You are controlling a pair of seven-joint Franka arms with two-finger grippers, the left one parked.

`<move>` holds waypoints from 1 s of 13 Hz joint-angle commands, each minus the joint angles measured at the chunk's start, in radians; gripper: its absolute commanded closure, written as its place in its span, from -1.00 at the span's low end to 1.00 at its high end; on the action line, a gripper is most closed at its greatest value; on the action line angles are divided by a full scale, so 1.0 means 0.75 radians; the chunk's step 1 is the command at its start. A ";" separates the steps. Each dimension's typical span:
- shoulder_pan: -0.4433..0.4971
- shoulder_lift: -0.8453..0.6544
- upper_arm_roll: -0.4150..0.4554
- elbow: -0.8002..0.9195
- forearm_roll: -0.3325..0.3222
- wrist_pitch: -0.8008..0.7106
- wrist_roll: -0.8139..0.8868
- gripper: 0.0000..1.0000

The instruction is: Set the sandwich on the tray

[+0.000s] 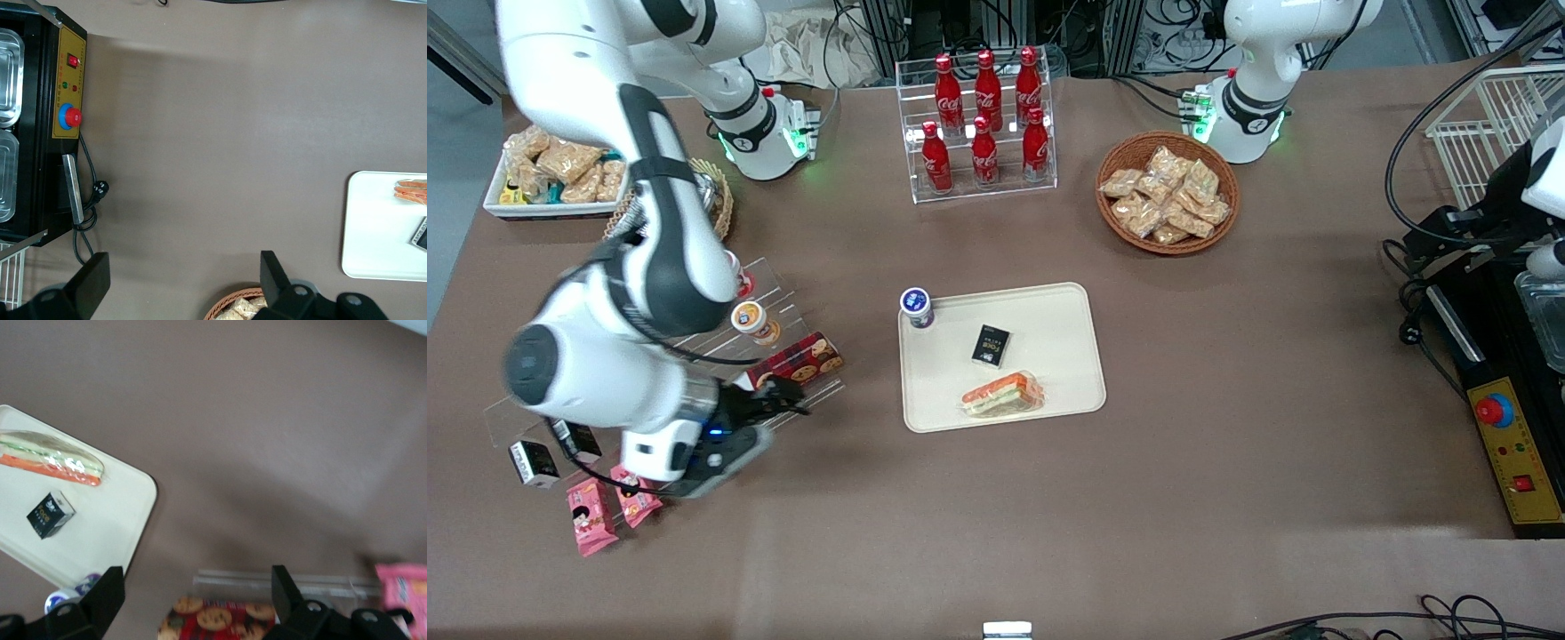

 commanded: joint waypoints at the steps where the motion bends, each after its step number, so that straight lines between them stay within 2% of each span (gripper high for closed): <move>1: -0.112 -0.148 0.022 -0.031 -0.128 -0.175 0.061 -0.96; 3: -0.172 -0.307 0.024 -0.175 -0.218 -0.284 0.076 -0.96; 6: -0.209 -0.575 0.018 -0.421 -0.357 -0.193 0.139 -0.96; 8: -0.225 -0.680 0.016 -0.481 -0.384 -0.151 0.158 -0.96; 11: -0.217 -0.801 -0.065 -0.604 -0.390 -0.127 0.172 -0.96; 13: -0.223 -0.789 -0.070 -0.594 -0.392 -0.125 0.178 -0.96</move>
